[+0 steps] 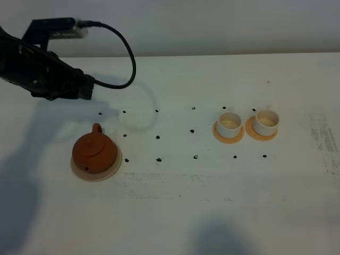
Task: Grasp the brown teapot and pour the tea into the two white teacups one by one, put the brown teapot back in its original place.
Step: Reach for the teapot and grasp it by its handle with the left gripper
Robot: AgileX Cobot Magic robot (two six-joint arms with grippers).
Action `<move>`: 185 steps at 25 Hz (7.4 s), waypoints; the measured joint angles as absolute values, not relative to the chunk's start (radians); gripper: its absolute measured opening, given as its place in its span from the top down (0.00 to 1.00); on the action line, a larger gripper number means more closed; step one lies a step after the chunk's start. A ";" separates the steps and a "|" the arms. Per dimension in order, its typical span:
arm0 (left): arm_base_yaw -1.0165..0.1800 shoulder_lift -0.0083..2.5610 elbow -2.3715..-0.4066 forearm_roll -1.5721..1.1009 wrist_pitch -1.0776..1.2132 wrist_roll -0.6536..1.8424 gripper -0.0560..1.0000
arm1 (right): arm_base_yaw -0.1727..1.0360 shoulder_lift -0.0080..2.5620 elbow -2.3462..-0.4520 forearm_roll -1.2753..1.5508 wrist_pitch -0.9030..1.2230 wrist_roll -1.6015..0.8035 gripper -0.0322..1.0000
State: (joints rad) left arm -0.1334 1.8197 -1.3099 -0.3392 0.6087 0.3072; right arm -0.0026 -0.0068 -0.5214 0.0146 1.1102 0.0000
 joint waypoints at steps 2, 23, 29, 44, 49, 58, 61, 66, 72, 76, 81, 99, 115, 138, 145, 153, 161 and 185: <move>-0.146 1.834 -1.312 -0.325 0.609 0.296 0.47 | -0.003 -0.007 -0.521 0.015 1.110 0.000 0.52; -0.200 2.004 -1.313 -0.298 0.541 0.271 0.47 | -0.003 -0.007 -0.521 0.013 1.110 0.000 0.52; -0.200 2.028 -1.313 -0.296 0.492 0.272 0.47 | -0.003 -0.007 -0.521 0.013 1.110 0.000 0.52; -0.199 2.066 -1.313 -0.266 0.451 0.316 0.47 | -0.003 -0.007 -0.521 0.013 1.110 0.000 0.52; -0.198 2.066 -1.313 -0.245 0.459 0.330 0.47 | -0.003 -0.007 -0.521 0.013 1.110 0.000 0.52; -0.198 2.066 -1.314 -0.201 0.470 0.364 0.47 | -0.003 -0.007 -0.521 0.013 1.110 0.000 0.52; -0.198 2.066 -1.314 -0.185 0.470 0.384 0.47 | -0.003 -0.007 -0.521 0.013 1.110 0.000 0.52; -0.198 2.066 -1.314 -0.180 0.459 0.415 0.47 | -0.003 -0.007 -0.521 0.013 1.110 0.000 0.52; -0.198 2.064 -1.314 -0.176 0.459 0.422 0.47 | -0.003 -0.007 -0.521 0.013 1.110 0.000 0.52; -0.198 2.044 -1.314 -0.165 0.469 0.429 0.47 | -0.003 -0.007 -0.521 0.013 1.110 0.000 0.52; -0.198 2.032 -1.314 -0.139 0.482 0.431 0.47 | -0.003 -0.007 -0.521 0.013 1.110 0.000 0.52; -0.189 2.027 -1.316 -0.102 0.522 0.450 0.47 | -0.003 -0.007 -0.521 0.013 1.110 0.000 0.52; -0.189 2.027 -1.315 -0.099 0.467 0.475 0.47 | -0.003 -0.007 -0.521 0.013 1.110 0.000 0.52; -0.178 2.027 -1.318 -0.069 0.515 0.504 0.47 | -0.003 -0.007 -0.521 0.013 1.110 0.000 0.52; -0.178 2.027 -1.318 -0.050 0.516 0.499 0.47 | -0.003 -0.007 -0.521 0.013 1.110 0.000 0.52; -0.178 2.027 -1.328 -0.049 0.517 0.499 0.47 | -0.003 -0.007 -0.521 0.013 1.110 0.000 0.52; -0.178 2.027 -1.332 -0.042 0.480 0.504 0.47 | -0.003 -0.007 -0.521 0.013 1.110 0.000 0.52; -0.146 2.027 -1.333 -0.014 0.493 0.502 0.47 | -0.003 -0.007 -0.521 0.013 1.110 0.000 0.53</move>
State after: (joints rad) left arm -0.1464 2.0274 -1.3329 -0.0145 0.4926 0.5022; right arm -0.0026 -0.0068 -0.5206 0.0135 1.1102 0.0000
